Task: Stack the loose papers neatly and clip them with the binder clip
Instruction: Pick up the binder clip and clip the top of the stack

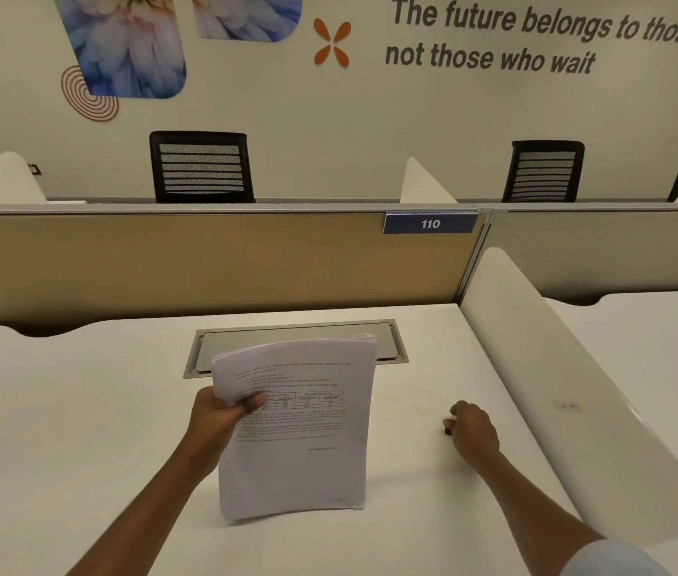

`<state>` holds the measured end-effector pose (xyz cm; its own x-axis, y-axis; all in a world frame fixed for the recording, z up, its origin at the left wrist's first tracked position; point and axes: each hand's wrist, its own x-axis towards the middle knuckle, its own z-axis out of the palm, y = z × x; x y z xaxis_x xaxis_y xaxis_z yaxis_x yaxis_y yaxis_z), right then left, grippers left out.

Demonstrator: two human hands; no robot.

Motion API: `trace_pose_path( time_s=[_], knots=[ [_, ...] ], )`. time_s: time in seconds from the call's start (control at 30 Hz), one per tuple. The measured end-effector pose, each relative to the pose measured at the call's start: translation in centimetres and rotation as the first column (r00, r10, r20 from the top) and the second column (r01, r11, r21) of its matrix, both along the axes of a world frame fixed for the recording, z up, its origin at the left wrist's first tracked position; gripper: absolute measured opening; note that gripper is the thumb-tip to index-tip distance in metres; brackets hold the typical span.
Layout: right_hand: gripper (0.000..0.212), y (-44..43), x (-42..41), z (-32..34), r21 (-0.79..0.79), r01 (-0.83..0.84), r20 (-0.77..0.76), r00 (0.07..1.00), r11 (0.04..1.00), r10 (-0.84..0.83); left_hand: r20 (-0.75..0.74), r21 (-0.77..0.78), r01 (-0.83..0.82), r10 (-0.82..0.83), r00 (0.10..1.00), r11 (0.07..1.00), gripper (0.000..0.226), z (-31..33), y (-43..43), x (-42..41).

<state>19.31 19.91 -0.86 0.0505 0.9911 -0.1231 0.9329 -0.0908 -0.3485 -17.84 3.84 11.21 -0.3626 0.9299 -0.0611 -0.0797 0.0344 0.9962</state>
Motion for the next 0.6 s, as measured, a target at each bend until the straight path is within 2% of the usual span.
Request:
trace_pose_path(
  time_s=[0.13, 0.27, 0.37, 0.47, 0.6],
  knots=[
    [0.017, -0.5, 0.2, 0.0, 0.007, 0.002, -0.07, 0.998, 1.0, -0.002, 0.013, -0.003, -0.004, 0.004, 1.0, 1.0, 0.025, 0.1, -0.3, 0.0],
    [0.022, -0.8, 0.4, -0.1, 0.055, 0.018, -0.096, 0.995, 0.998, -0.013, 0.012, -0.007, -0.007, 0.007, 1.0, 1.0, 0.032, -0.1, -0.6, -0.1],
    [0.032, -1.8, -0.2, 0.9, 0.037, 0.055, -0.272, 0.961, 0.998, -0.043, 0.022, -0.008, -0.008, 0.008, 1.0, 1.0, 0.045, -0.1, -0.9, -0.1],
    [0.022, -2.8, -1.9, 3.5, 0.081, 0.071, -0.445, 0.895, 0.994, -0.028, 0.027, -0.004, 0.008, -0.008, 1.0, 1.0, 0.05, 0.1, -1.3, -0.1],
    [0.007, -4.3, -5.1, 9.2, 0.084, 0.149, -0.69, 0.722, 0.985, -0.051, 0.029, 0.003, 0.015, -0.015, 0.999, 1.0, 0.031, 0.4, -2.0, 0.0]
  ],
)
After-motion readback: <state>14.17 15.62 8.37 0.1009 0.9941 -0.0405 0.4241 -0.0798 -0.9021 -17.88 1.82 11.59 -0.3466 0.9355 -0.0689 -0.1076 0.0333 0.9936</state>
